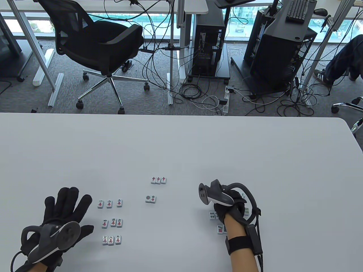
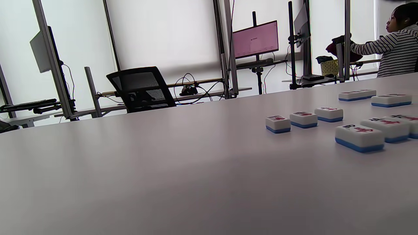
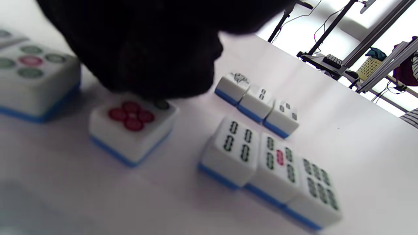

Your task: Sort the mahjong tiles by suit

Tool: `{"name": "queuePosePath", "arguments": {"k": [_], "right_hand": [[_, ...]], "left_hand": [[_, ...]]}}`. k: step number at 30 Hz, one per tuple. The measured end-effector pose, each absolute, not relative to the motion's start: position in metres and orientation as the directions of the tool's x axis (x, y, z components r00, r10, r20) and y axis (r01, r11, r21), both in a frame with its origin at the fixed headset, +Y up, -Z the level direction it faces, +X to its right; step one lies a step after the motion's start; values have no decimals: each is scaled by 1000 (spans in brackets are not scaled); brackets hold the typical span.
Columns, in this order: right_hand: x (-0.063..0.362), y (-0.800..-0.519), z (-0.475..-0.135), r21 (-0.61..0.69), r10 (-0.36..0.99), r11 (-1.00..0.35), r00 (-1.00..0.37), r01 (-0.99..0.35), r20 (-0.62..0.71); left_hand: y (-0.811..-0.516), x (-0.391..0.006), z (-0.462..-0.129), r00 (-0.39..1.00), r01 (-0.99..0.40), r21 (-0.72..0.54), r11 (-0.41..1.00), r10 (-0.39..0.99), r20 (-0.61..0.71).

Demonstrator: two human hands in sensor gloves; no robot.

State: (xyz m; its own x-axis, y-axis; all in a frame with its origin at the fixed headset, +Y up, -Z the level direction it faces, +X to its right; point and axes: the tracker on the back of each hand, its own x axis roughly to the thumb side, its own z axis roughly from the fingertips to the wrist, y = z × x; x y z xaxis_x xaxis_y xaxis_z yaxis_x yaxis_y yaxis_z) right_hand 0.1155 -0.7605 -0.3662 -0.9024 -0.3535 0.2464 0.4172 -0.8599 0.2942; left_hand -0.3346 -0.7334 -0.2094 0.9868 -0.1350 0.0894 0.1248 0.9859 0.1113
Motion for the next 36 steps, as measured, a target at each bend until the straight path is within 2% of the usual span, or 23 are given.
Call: {"name": "queuePosePath", "arguments": {"k": [2,6,8,10,17,22,28,31,36], "right_hand": [[106,-753,-371,301,-317,-875,-918,380,238],[54,-735,-366,103,-149,-976,-934,191,325],[27,-732,-359,32,-109,-991,-916,131,386],[0,-735,-353,-16,-122,-992,-884,129,452],[-57,-757,-349,64,-181,-968,-847,244,500],[-67,-766,-350,97,-203,-954,-848,285,490],[-63,-763,-348,108,-192,-955,-852,276,488],[-50,-748,-344,137,-155,-959,-867,247,474],[-6,-717,-337,106,-264,-934,-862,340,433]], "left_hand": [[-732,-334,-208,986,125,118,985,-136,92],[-729,-334,-207,987,116,129,985,-128,93],[-729,-334,-207,988,112,130,985,-124,93],[-728,-334,-207,988,114,132,985,-127,93],[-728,-334,-206,987,107,146,983,-123,103],[-725,-334,-205,988,96,159,983,-113,104],[-724,-334,-204,988,95,161,982,-112,105],[-724,-334,-204,988,95,160,982,-113,105],[-722,-334,-203,988,93,162,982,-111,108]]}}
